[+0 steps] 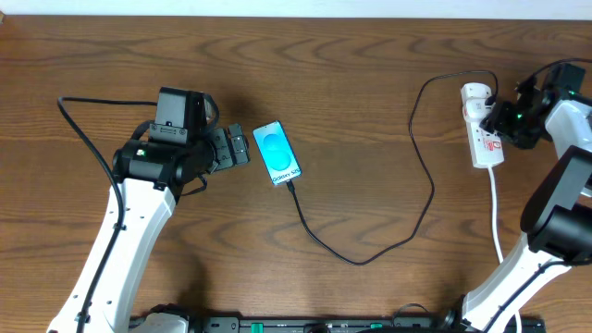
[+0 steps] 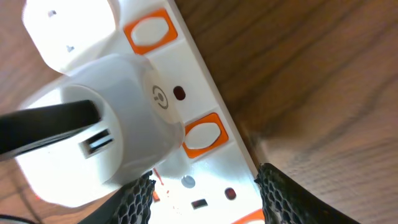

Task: Plug charger to phone and switch on socket

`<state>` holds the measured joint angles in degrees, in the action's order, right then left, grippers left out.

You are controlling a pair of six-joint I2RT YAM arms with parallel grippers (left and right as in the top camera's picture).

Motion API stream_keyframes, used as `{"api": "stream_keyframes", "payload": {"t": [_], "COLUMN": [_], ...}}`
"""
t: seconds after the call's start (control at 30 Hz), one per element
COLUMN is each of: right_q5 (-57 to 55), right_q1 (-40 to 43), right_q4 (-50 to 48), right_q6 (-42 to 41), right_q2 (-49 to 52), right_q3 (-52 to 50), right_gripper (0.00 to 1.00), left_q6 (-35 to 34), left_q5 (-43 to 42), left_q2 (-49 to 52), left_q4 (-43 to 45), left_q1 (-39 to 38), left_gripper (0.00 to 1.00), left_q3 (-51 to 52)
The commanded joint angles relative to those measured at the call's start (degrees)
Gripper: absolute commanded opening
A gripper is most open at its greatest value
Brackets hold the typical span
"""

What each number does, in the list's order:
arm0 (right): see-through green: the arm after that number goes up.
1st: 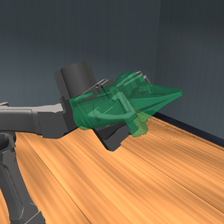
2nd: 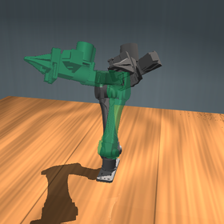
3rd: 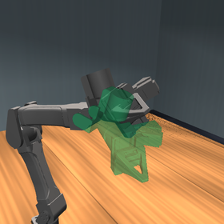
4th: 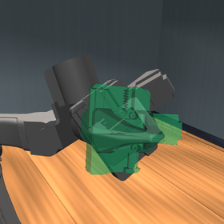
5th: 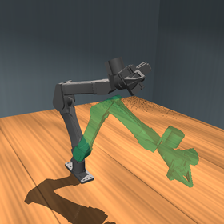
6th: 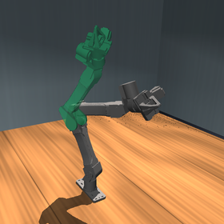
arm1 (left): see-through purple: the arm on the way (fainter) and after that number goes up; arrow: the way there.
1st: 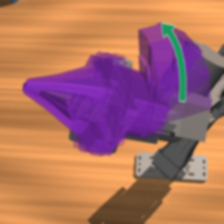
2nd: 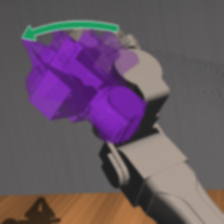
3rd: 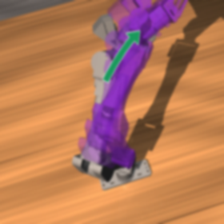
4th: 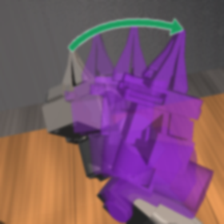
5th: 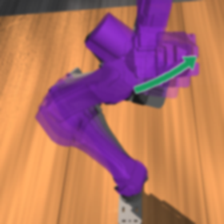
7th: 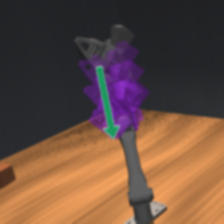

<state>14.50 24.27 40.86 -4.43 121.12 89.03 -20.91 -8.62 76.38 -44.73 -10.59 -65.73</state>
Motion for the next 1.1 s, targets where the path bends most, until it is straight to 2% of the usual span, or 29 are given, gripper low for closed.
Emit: {"api": "stream_keyframes", "payload": {"t": [0.0, 0.33, 0.57, 1.07], "right_q5": [2.29, 0.22, -5.22, -3.34], "right_q1": [1.44, 1.9, 1.66, 1.46], "right_q4": [-0.72, -0.59, -1.03, -3.19], "right_q6": [-3.52, -4.96, -4.96, -4.96], "right_q2": [-3.37, -3.34, -3.23, 0.13], "right_q3": [1.2, 1.05, -0.52, -0.59], "right_gripper": [0.54, 0.54, 0.51, 0.53], "left_q6": [0.55, 0.55, 0.55, 0.55], "left_q5": [0.76, 0.76, 0.76, 0.76], "left_q2": [0.35, 0.35, 0.35, 0.35], "left_q4": [-0.02, -0.04, -0.02, -0.04], "left_q1": [0.26, 0.26, 0.26, 0.26], "left_gripper": [0.99, 0.99, 0.99, 0.99], "left_q3": [-0.48, -0.5, -0.5, -0.5]}}
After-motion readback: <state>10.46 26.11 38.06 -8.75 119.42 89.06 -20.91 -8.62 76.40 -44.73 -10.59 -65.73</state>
